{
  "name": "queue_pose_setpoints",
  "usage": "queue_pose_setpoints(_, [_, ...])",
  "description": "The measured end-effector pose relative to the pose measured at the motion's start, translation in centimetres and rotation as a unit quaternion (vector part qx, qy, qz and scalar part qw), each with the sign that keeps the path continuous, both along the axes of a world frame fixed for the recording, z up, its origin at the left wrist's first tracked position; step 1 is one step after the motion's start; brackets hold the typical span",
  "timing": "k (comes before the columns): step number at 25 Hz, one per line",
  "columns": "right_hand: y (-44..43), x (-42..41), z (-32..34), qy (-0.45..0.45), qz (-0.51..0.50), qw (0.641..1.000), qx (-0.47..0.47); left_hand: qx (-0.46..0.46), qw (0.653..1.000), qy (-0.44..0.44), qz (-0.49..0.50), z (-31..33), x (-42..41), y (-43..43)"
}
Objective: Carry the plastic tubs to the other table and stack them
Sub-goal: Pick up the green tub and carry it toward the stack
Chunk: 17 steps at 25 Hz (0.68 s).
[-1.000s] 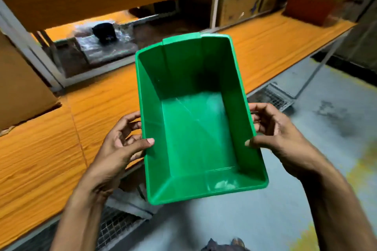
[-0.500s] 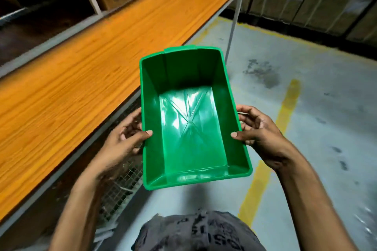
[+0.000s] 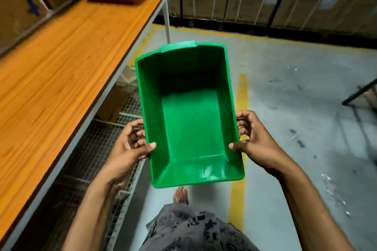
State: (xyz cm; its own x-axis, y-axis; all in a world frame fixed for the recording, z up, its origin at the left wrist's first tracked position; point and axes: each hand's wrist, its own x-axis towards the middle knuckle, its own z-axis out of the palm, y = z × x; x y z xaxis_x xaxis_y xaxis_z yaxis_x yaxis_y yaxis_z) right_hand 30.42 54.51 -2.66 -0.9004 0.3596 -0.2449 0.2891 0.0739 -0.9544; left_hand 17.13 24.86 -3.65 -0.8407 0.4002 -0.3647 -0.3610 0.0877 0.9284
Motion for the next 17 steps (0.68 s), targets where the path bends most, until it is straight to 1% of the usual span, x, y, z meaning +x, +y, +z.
queue_pose_setpoints(5, [6.2,-7.0,0.4,0.0,-0.074,0.996,0.05,0.015,0.999,0.035,-0.036,0.4,-9.4,8.3])
queue_pose_setpoints(11, [15.3,-16.0,0.2,-0.016,-0.134,0.987,0.084,-0.011,0.994,0.092,-0.058,0.3,-19.6,19.5])
queue_pose_setpoints(14, [21.8,-21.5,-0.5,-0.014,-0.14,0.987,0.071,-0.016,0.994,0.098,-0.047,-0.3,-24.8,25.9])
queue_pose_setpoints(17, [29.1,-27.3,-0.2,-0.017,-0.108,0.993,0.054,-0.015,0.993,0.114,-0.032,-0.7,-30.2,32.2])
